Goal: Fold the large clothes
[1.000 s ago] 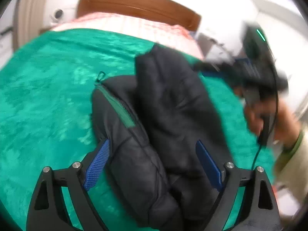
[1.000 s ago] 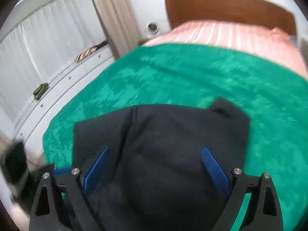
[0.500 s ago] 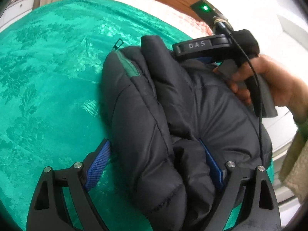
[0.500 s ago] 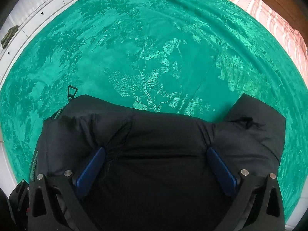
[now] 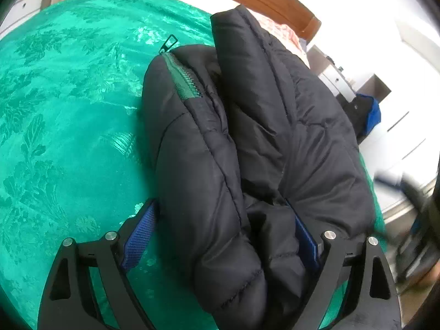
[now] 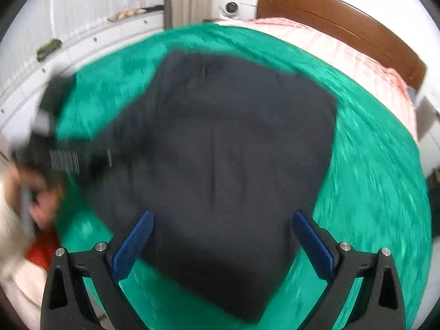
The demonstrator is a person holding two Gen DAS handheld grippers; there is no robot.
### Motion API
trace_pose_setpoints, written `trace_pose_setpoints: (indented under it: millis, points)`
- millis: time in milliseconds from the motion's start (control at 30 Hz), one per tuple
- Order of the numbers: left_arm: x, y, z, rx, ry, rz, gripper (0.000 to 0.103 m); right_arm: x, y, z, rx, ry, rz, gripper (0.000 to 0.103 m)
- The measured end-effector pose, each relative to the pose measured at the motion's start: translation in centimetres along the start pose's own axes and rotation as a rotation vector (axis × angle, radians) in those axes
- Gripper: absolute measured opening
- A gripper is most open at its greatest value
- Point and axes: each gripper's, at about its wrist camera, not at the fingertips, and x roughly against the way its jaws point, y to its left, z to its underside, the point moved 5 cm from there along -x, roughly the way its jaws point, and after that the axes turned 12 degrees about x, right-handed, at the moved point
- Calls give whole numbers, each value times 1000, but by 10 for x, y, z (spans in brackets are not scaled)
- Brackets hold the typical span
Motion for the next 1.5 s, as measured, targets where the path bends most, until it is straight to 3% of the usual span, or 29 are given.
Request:
trace_pose_setpoints:
  millis: [100, 233, 333, 533, 700, 967, 1367, 1500]
  points:
    - [-5, -3, 4, -15, 13, -6, 91, -28, 8, 30, -34, 31, 75, 103]
    - [-5, -13, 12, -64, -2, -65, 93, -47, 3, 42, -104, 37, 84, 103]
    - [10, -22, 14, -94, -42, -131, 94, -32, 1, 42, -95, 12, 72, 102]
    - [56, -43, 25, -156, -140, -230, 96, 21, -17, 68, -254, -60, 62, 102]
    - [87, -50, 40, -193, -206, -321, 98, 35, -28, 111, -362, -8, 50, 102]
    - [105, -48, 43, -233, -260, -423, 98, 36, -41, 174, -548, 74, 21, 102]
    - [110, -48, 38, -268, -302, -490, 98, 42, -33, 181, -596, -6, -107, 102]
    - [114, -48, 36, -274, -315, -505, 98, 44, -33, 178, -603, -21, -112, 102]
